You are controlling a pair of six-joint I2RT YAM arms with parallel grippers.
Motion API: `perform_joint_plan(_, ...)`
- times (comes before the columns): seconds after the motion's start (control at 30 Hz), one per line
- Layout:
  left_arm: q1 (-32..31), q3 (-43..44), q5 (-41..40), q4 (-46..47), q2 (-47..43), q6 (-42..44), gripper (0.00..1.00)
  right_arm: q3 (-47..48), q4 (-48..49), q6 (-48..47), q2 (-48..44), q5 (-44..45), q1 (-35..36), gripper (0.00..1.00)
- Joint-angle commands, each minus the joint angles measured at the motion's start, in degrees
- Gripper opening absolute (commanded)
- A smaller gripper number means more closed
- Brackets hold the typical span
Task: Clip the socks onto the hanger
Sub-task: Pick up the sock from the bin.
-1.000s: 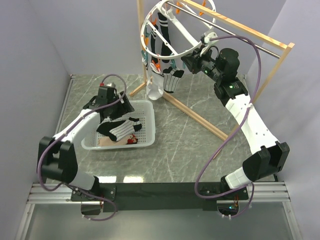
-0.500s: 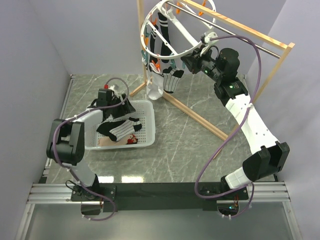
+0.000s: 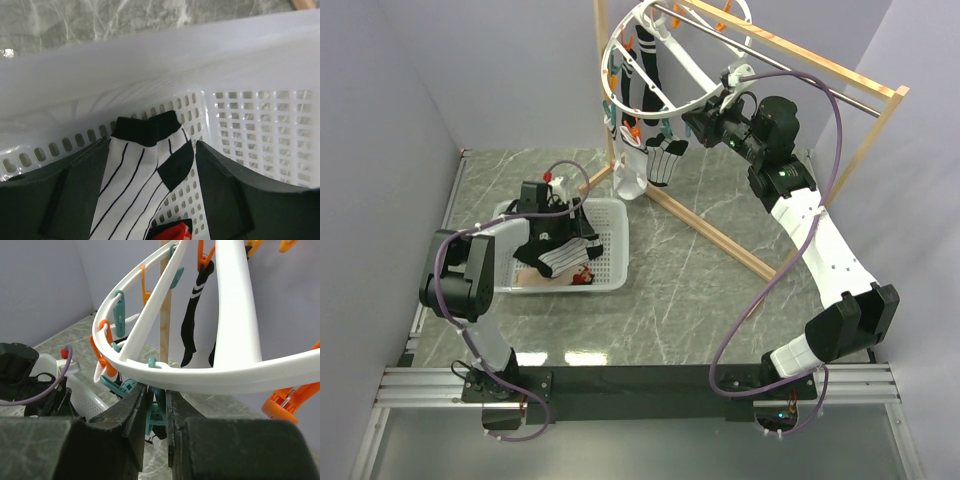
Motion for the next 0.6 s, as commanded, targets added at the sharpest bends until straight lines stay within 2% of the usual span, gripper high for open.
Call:
perform_joint_plan(0.0, -0.1, -0.6, 0.7, 0.8, -0.2, 2.4, 0.75, 1.6, 1.3, -0.6, -1.3, 1.1, 0.2, 0.00)
perform_joint_plan(0.17, -1.2, -1.4, -2.6, 0.7, 0.0, 2.2, 0.75, 1.5, 1.6, -0.2, -1.0, 0.7, 0.2, 0.00)
perform_joint_plan(0.4, -5.0, -2.1, -6.9, 1.1, 0.3, 2.9, 0.66, 1.2, 1.2, -0.7, -1.6, 1.1, 0.1, 0.00)
perform_joint_plan(0.5, -5.0, -2.0, -7.9, 1.2, -0.5, 2.2, 0.52, 0.9, 1.2, -0.9, -2.1, 1.3, 0.2, 0.00)
perform_joint_plan(0.53, -5.0, -2.1, -8.5, 1.3, -0.8, 2.2, 0.42, 0.9, 1.1, -0.9, -2.1, 1.4, 0.2, 0.00)
perform_joint_plan(0.57, -5.0, -2.2, -8.9, 1.9, -1.1, 2.2, 0.37, 0.9, 1.1, -0.9, -2.2, 1.3, 0.1, 0.00)
